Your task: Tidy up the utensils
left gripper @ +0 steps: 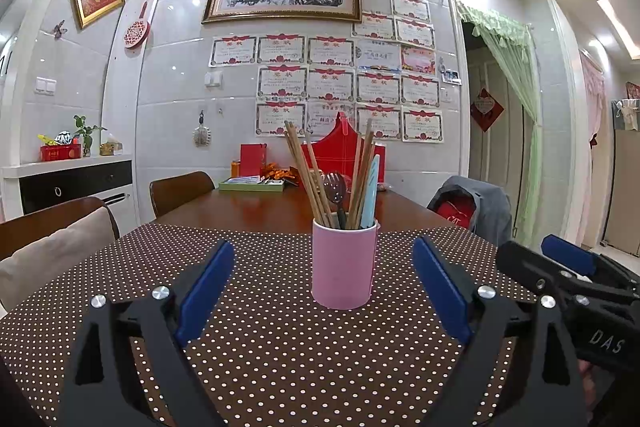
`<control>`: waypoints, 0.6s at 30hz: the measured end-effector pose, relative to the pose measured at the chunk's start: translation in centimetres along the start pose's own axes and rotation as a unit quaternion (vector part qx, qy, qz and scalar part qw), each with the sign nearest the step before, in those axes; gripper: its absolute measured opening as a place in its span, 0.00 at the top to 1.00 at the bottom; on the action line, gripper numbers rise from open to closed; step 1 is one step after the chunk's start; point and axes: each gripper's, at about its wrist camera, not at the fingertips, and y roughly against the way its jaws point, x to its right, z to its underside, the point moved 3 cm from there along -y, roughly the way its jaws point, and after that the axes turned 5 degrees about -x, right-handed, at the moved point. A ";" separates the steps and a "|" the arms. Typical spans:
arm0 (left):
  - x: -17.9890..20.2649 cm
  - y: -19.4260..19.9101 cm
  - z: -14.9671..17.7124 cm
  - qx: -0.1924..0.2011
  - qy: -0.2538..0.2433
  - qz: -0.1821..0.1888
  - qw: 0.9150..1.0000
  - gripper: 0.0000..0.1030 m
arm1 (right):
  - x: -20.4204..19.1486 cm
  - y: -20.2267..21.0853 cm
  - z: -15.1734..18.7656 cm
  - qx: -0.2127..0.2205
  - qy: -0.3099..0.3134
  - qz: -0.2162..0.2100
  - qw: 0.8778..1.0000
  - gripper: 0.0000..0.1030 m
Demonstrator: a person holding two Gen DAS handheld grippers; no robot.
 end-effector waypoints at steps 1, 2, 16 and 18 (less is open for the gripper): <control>0.0 0.0 0.0 0.000 0.000 0.000 1.000 0.13 | 0.0 0.0 0.0 0.000 0.000 0.001 1.000 0.18; 0.0 0.0 0.0 0.000 0.000 0.000 1.000 0.13 | 0.0 -0.1 0.0 -0.001 0.000 0.001 1.000 0.18; -0.3 0.0 0.0 -0.001 -0.001 0.000 1.000 0.13 | 0.1 0.1 -0.1 0.000 -0.001 0.003 1.000 0.18; -0.3 0.0 0.0 -0.001 0.000 0.000 1.000 0.13 | 0.1 0.1 0.0 0.000 -0.001 0.002 1.000 0.18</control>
